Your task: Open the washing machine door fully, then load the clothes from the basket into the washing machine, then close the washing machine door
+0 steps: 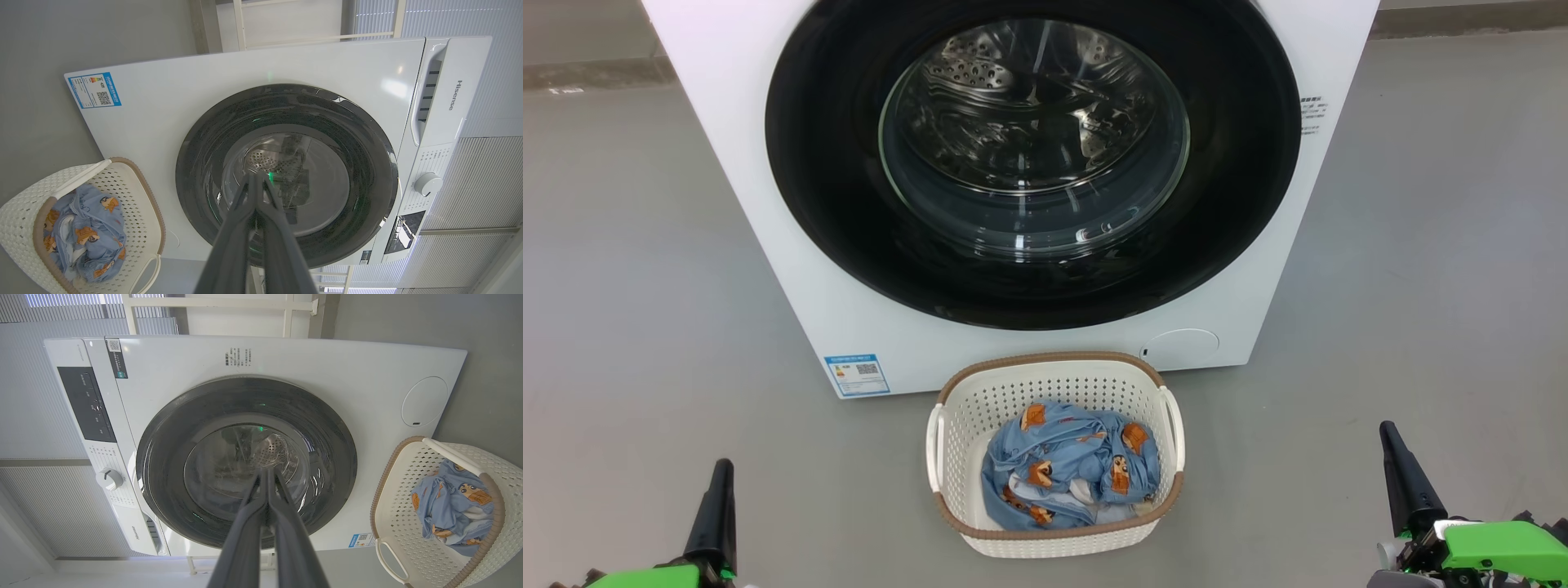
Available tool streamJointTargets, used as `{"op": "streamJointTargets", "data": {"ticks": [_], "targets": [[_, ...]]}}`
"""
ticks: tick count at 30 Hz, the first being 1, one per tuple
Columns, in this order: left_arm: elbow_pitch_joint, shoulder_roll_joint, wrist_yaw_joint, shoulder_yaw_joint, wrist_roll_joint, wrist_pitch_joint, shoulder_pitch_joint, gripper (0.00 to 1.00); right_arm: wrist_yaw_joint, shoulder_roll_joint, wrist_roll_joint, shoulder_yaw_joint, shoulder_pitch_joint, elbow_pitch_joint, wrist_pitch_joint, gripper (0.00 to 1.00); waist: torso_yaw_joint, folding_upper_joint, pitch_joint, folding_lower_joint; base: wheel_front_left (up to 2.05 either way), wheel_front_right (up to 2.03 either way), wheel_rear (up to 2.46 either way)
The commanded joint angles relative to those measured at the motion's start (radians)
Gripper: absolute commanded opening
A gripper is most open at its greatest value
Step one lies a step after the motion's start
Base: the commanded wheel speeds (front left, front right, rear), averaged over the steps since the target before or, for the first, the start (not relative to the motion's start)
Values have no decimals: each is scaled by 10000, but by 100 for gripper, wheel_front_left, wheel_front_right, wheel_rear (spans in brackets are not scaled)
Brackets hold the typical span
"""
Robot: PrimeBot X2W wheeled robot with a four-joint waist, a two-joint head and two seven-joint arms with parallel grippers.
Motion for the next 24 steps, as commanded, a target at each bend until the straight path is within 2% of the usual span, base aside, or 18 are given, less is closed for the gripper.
{"op": "streamJointTargets", "data": {"ticks": [1,24], "targets": [[-238,164,-106,320,32,75,-394,0,-11,-49,-40,246,-447,-242,76,0,0,0,0,0,0,0,0],[-239,164,-106,320,31,74,-394,0,-11,-49,-40,247,-447,-242,76,0,0,0,0,0,0,0,0]]}}
